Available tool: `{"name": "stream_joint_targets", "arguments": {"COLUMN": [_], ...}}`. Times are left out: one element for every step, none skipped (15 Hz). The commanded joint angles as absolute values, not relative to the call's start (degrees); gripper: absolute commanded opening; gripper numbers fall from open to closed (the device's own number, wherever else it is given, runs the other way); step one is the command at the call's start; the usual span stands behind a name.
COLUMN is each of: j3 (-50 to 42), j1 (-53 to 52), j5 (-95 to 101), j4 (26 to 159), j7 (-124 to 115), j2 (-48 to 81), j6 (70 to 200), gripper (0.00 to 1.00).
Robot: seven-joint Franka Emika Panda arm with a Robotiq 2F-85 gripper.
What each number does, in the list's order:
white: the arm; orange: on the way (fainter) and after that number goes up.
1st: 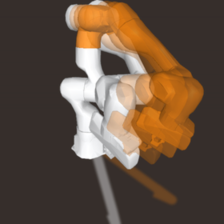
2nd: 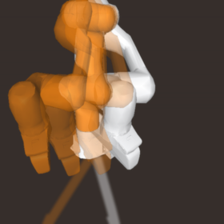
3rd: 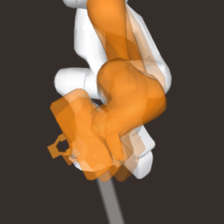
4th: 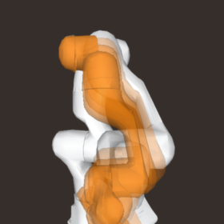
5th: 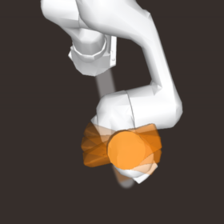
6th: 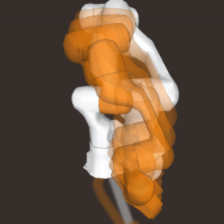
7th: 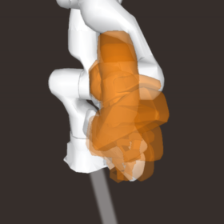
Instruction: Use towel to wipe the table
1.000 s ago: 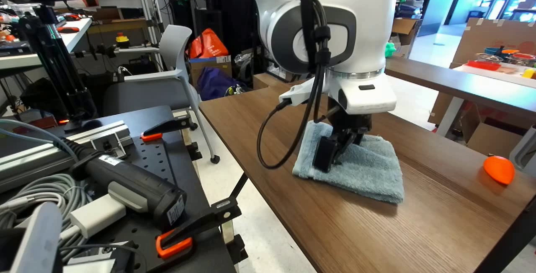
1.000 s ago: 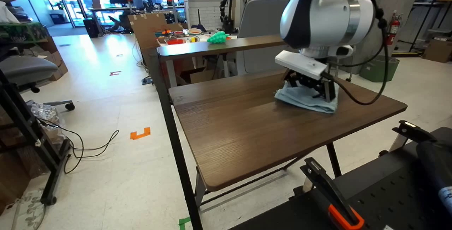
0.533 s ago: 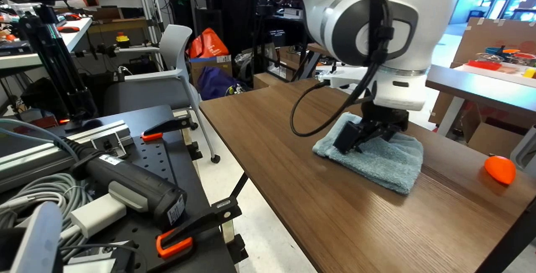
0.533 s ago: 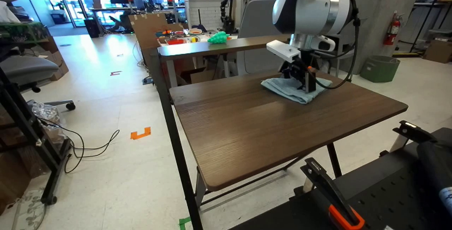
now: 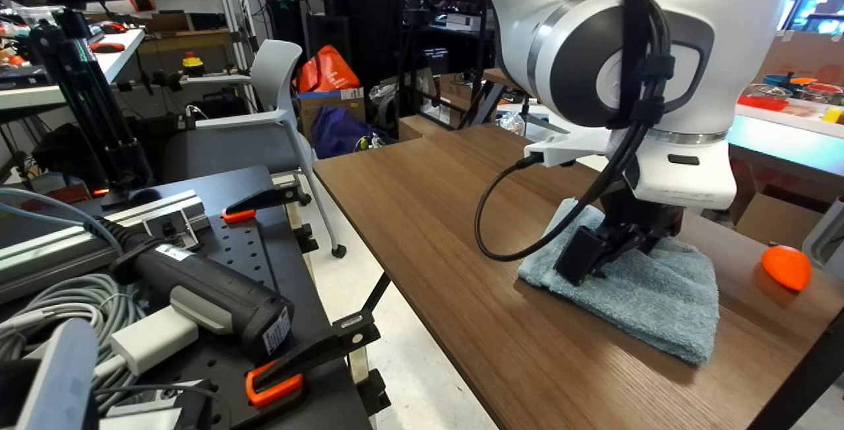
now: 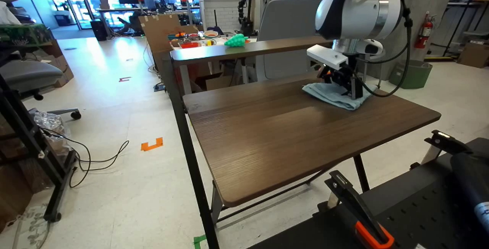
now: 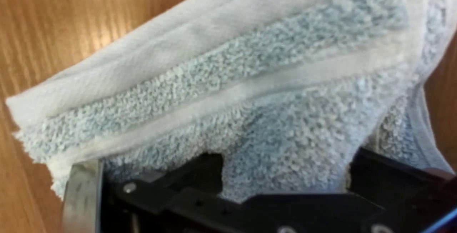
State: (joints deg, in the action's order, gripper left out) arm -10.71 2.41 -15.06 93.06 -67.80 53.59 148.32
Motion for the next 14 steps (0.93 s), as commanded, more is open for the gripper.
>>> {"name": "stream_joint_targets", "arguments": {"j3": [-10.6, -10.14, -10.03, -9.79, -9.59, -9.68, -9.97, -10.27, -10.36, -10.58, -10.22, -9.5, -7.98, -6.93], "j1": [1.07, 0.88, 0.48, 0.08, -0.27, -0.98, -1.81, -2.7, -3.48, -4.39, -4.98, -5.44, -5.4, -5.71], "j5": [-11.36, -10.72, -10.21, -9.83, -9.53, -9.21, -9.09, -9.12, -9.44, -9.72, -10.29, -11.16, -12.51, -13.85], "j4": [104.33, 106.91, 109.33, 111.99, 114.25, 116.75, 119.04, 121.26, 123.37, 125.39, 127.18, 128.75, 130.03, 130.96], "j7": [-60.61, -58.25, -56.02, -53.57, -51.13, -48.9, -46.66, -44.67, -42.86, -41.23, -39.59, -38.29, -37.22, -36.54], "j2": [52.45, 51.18, 50.07, 48.75, 47.8, 46.72, 45.87, 45.1, 44.55, 44.12, 43.95, 43.88, 44.0, 44.38], "j6": [156.69, 159.03, 161.13, 163.07, 164.68, 166.43, 167.82, 169.25, 171.27, 173.42, 176.23, 179.22, 182.82, 186.01], "gripper": [1.0, 1.0, 1.0, 1.0, 1.0, 1.0, 1.0, 1.0, 1.0, 1.0, 1.0, 1.0, 1.0, 1.0]}}
